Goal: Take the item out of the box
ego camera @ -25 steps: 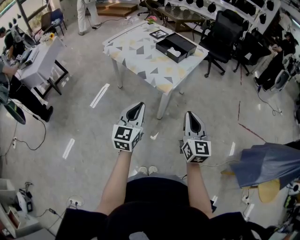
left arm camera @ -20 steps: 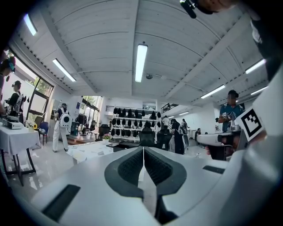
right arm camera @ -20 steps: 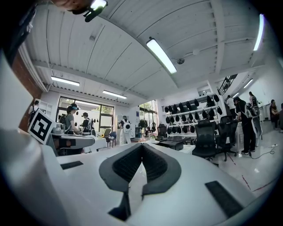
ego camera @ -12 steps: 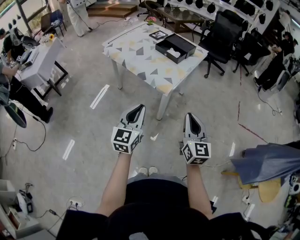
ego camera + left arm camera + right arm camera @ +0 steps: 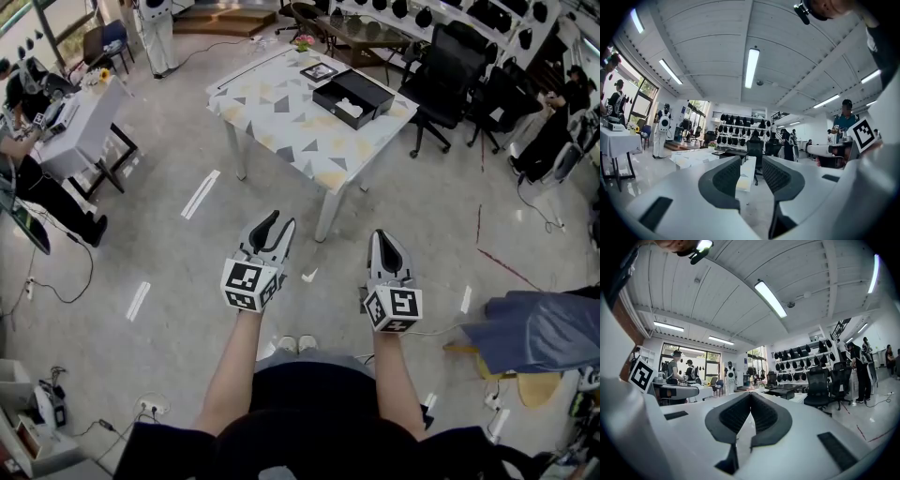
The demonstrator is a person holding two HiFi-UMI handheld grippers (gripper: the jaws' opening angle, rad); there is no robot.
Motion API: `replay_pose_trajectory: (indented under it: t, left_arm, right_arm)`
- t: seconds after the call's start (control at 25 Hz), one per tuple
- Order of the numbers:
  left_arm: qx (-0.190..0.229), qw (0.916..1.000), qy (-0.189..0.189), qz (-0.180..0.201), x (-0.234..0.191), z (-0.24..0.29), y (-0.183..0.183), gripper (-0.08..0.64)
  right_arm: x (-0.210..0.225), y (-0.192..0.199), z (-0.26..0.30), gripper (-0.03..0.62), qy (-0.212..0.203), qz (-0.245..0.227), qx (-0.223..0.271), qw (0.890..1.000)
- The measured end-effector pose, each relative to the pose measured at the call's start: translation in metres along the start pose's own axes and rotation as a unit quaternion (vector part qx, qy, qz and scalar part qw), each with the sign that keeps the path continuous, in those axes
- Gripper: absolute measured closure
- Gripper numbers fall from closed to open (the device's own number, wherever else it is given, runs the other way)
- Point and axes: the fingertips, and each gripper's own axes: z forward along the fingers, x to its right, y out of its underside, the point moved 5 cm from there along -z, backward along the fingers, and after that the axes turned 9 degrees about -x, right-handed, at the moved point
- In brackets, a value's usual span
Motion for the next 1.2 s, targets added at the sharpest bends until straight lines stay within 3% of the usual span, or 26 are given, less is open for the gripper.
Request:
replay_pose_trajectory:
  t: [0.32, 1.2]
  left_arm:
    - [-0.001, 0.9999, 0.002, -0.011, -0.007, -0.003, 0.001, 0.339]
    - [-0.003, 0.9996, -0.001, -0.028, -0.072, 0.001, 0.012, 0.336]
  right_arm:
    - [-0.005, -0.006, 0.001, 0.589, 0.008, 0.011, -0.008, 1.0]
    - [-0.014, -0.007, 0.047, 0.589, 0.037, 0.014, -0.008, 0.999]
